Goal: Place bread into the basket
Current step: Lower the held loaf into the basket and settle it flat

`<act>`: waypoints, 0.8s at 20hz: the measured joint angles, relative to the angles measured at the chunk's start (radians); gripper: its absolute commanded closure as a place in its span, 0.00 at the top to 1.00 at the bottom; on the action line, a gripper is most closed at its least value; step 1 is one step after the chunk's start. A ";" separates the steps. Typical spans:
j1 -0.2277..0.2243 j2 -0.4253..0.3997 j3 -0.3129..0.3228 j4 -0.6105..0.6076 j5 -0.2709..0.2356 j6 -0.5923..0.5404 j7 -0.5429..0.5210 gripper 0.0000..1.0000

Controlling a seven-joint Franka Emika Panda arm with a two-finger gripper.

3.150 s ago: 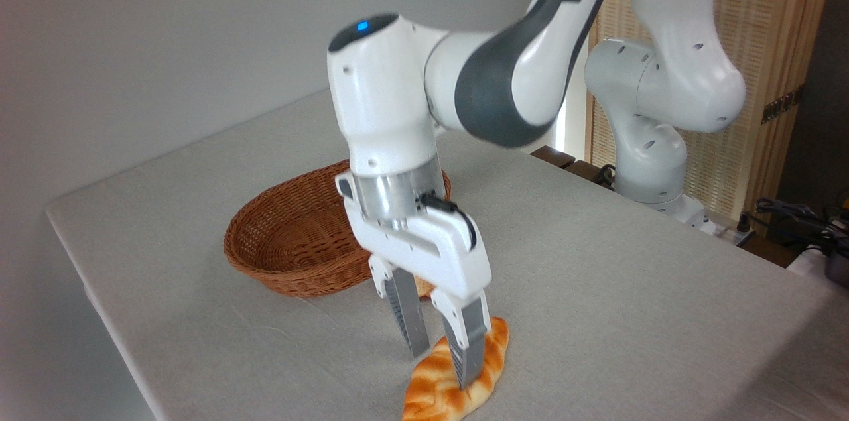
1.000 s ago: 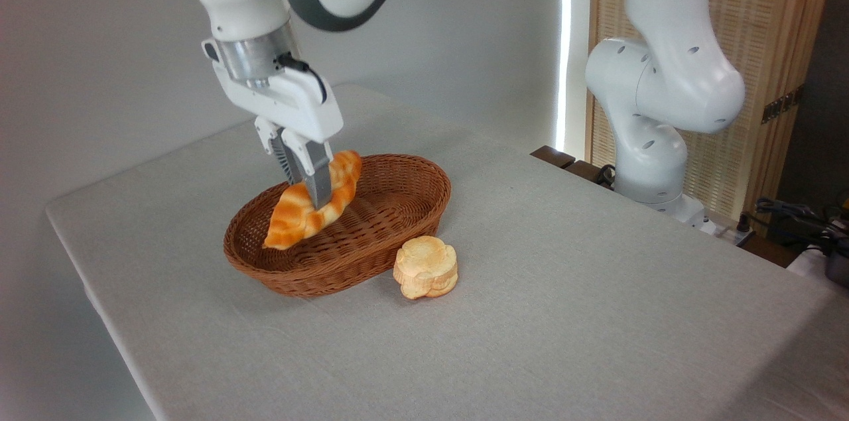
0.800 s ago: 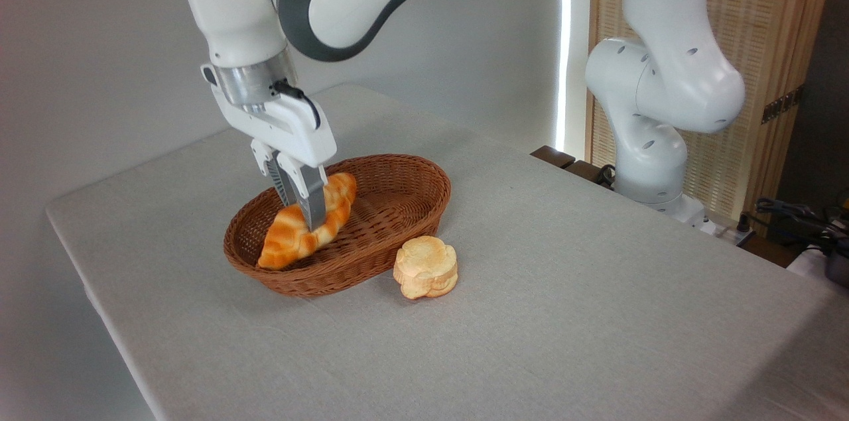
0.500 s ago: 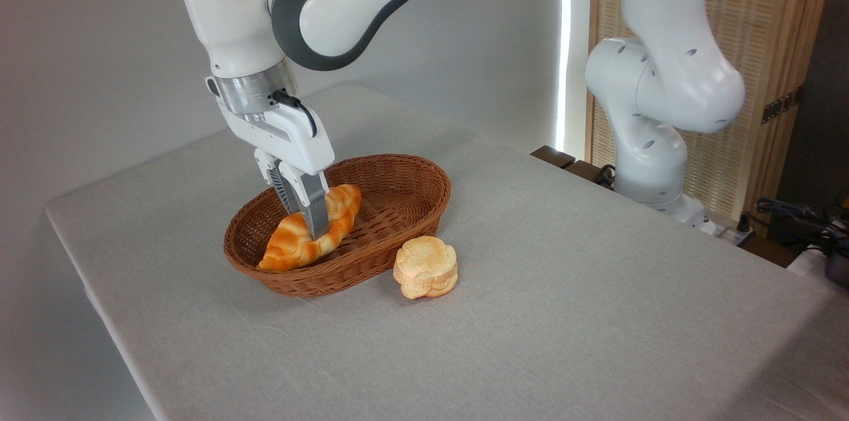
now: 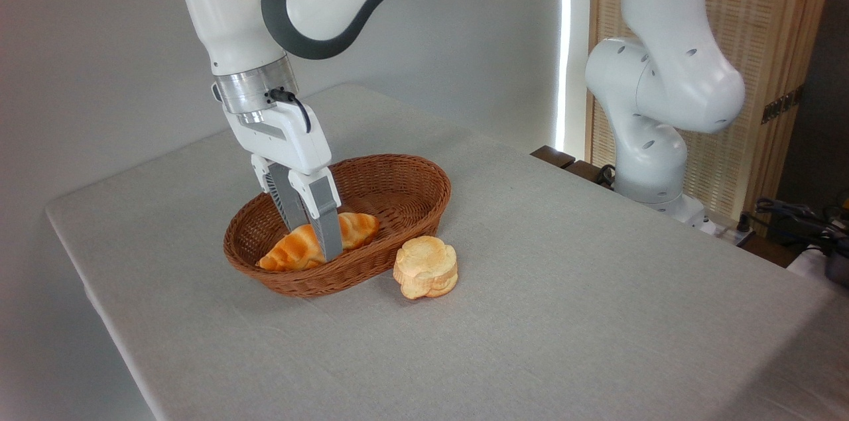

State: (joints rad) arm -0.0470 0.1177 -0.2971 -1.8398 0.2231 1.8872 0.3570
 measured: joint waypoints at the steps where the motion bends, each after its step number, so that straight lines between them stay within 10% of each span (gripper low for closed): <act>1: 0.000 0.000 0.000 0.000 0.023 -0.004 0.000 1.00; 16: 0.002 -0.009 -0.001 0.000 0.175 -0.022 0.000 1.00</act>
State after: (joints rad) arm -0.0445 0.1089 -0.2984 -1.8398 0.3986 1.8649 0.3571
